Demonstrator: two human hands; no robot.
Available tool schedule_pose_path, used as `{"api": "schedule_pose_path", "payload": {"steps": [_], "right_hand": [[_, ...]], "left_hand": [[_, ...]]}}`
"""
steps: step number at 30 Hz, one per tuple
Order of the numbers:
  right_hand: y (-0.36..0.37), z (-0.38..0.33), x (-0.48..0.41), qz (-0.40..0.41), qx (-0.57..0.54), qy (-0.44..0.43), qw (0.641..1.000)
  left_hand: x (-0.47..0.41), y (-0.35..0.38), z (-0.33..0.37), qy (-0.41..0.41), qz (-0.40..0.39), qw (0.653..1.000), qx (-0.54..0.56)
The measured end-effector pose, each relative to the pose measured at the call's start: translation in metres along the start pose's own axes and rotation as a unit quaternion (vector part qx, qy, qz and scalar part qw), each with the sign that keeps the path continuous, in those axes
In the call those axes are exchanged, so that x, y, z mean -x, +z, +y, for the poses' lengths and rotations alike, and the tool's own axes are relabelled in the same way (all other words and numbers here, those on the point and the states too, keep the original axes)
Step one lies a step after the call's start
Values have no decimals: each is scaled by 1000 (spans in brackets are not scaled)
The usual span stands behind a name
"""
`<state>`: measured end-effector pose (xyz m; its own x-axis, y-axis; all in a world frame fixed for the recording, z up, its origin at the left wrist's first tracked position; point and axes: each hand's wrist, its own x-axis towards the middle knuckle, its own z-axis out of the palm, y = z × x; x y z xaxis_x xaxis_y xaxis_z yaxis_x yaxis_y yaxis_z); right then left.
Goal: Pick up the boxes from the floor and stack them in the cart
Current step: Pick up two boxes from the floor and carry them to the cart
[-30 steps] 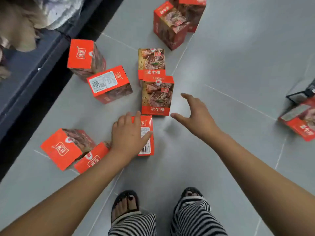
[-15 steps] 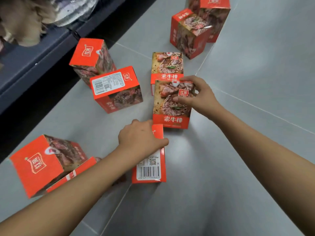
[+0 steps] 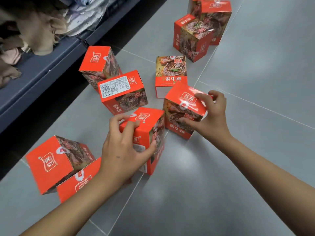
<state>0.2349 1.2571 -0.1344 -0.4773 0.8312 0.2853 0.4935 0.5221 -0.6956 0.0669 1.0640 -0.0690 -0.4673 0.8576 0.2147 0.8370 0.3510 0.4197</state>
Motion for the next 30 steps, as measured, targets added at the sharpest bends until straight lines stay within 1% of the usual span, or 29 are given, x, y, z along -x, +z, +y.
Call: {"api": "schedule_pose_path", "payload": {"steps": [3, 6, 8, 10, 12, 14, 18, 21, 25, 30], "right_hand": [[5, -8, 4, -9, 29, 2, 1000], [2, -10, 5, -15, 27, 16, 999], [0, -9, 10, -24, 31, 6, 999], [1, -9, 19, -32, 27, -5, 999], [3, -9, 27, -30, 0, 3, 1000], [4, -6, 34, -31, -22, 10, 999], [4, 1, 40, -42, -52, 11, 998], [3, 3, 36, -14, -52, 15, 998], [-7, -6, 25, 38, -57, 95, 993], [-29, -42, 27, 35, -43, 182, 982]], "left_hand": [[-1, 12, 1, 20, 5, 1000, 17], [3, 17, 4, 17, -41, 999, 18], [8, 16, 3, -12, -81, 996, -22], [12, 15, -1, -28, -115, 989, -92], [12, 13, -3, -27, -127, 978, -165], [4, 10, 4, -32, -135, 972, -189], [-20, 13, 16, -34, -184, 970, -155], [-32, 15, 16, -56, -209, 967, -134], [-42, 5, 17, -71, -202, 969, -119], [-51, -21, 23, -116, -176, 973, -93]]}}
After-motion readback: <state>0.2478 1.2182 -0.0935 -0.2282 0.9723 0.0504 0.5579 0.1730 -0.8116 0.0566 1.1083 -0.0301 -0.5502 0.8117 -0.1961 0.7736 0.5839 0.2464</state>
